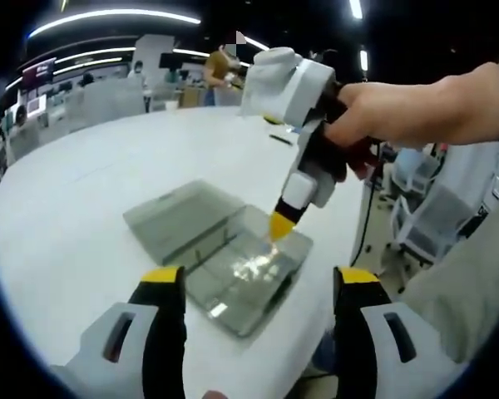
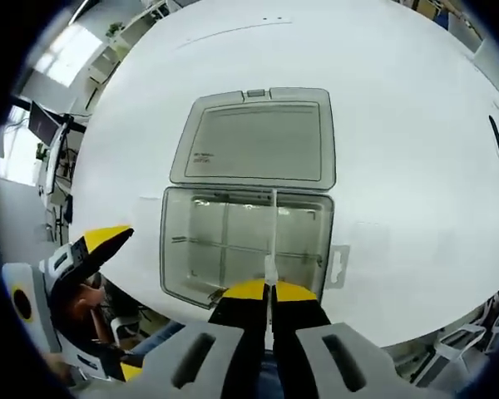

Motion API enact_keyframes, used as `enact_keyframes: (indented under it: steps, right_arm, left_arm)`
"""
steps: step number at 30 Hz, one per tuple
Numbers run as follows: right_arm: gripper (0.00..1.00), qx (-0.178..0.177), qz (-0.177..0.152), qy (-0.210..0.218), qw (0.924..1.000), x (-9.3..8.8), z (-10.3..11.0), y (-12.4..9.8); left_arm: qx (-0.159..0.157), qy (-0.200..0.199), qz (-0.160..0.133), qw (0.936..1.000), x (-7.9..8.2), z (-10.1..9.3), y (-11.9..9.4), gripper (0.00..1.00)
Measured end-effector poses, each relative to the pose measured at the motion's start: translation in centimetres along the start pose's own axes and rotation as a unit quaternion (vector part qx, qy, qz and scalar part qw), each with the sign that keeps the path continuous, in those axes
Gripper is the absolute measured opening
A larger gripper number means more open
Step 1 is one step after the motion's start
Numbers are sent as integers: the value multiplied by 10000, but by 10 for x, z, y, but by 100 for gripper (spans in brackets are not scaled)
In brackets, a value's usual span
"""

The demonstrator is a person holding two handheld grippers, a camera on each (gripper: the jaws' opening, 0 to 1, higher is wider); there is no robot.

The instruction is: Insert the divider into the dual guide fixture by aligning both edges with the guide slots and pushing it downward to the bottom, including one-sided entry, uneven engagement, binding, and posture correction.

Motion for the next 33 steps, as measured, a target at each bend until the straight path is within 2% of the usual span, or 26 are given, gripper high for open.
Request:
enact_keyframes:
  steps: [14, 33]
  right_arm:
    - [0, -150, 284, -114, 9994, -1, 2, -1]
    - [0, -81, 330, -48, 9994, -6, 8, 0]
  left_arm:
    - [31, -82, -6, 10000, -2, 4, -1, 69]
    - [36, -79, 6, 10000, -3, 5, -1, 69]
Point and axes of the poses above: the point that each gripper's makers call its tool centre point, and the gripper's own axes: y roughly forward along the fingers, z roughly to its left, x roughly out of its top, the point moved 1 cm from there along -y, roughly backward along the fingers, and after that the axes turned 10 degrees about z, right-handed, at the moved point
